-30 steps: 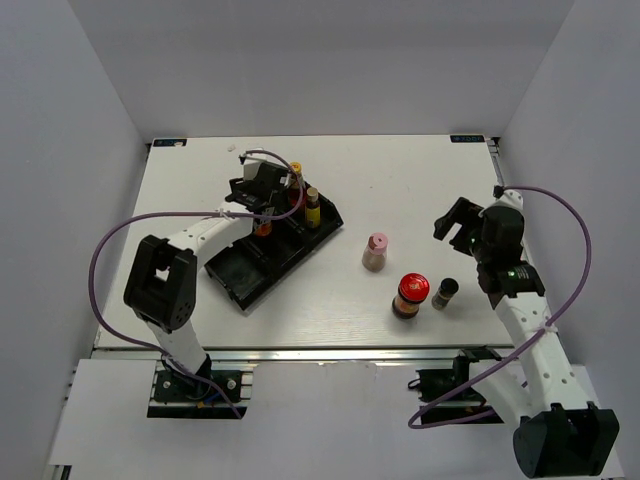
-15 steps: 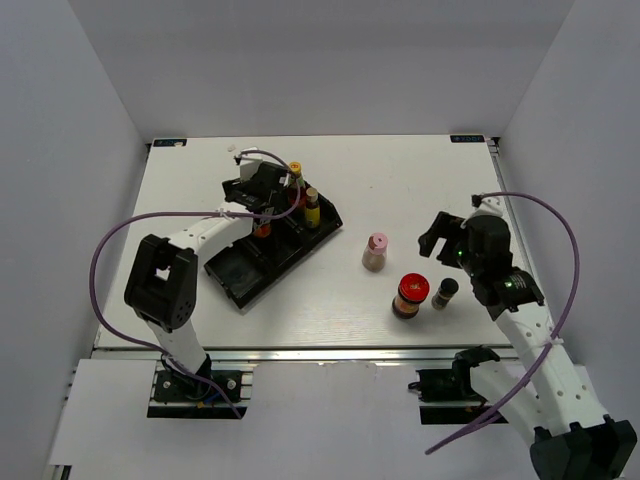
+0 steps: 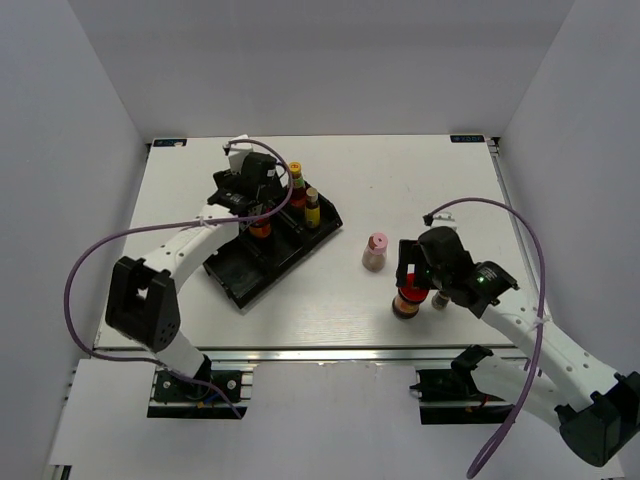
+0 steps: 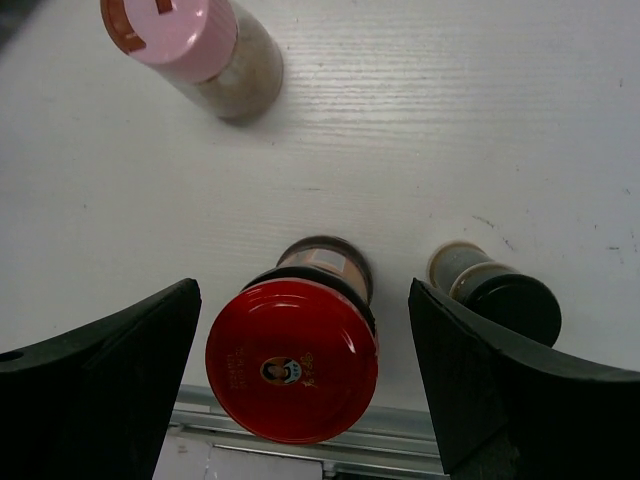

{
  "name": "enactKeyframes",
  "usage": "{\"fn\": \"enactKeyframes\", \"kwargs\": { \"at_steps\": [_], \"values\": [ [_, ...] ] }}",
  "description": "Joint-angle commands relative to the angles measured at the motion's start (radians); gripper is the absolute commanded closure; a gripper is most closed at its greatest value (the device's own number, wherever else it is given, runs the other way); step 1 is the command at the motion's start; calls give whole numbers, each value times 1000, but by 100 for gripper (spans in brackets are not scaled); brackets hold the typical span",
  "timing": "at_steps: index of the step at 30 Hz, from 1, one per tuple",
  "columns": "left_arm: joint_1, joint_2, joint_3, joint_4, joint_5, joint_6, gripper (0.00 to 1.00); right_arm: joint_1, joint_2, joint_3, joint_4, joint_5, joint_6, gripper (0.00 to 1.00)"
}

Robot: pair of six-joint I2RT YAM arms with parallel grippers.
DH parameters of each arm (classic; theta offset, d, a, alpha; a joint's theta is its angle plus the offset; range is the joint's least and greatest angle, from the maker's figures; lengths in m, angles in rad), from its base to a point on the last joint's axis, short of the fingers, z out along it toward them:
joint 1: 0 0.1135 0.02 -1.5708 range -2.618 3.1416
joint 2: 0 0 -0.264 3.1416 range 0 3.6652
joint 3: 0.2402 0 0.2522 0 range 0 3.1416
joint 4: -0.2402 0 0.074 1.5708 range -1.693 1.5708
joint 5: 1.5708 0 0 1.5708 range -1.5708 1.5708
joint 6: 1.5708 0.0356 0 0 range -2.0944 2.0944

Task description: Organize the condiment bottles

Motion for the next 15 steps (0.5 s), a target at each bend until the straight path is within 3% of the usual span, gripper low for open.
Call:
{"fn": "enactKeyframes", "kwargs": {
  "at_steps": [1, 10, 15],
  "values": [
    [3, -115, 38, -49, 107, -19, 2, 43, 22, 14, -52, 69, 44, 11],
    [3, -362, -140, -98, 187, -137, 2, 91, 42, -1, -106, 143, 128, 16],
    [3, -430, -229, -113, 149, -151, 2, 97, 46, 0, -113, 126, 133, 34]
  ]
}}
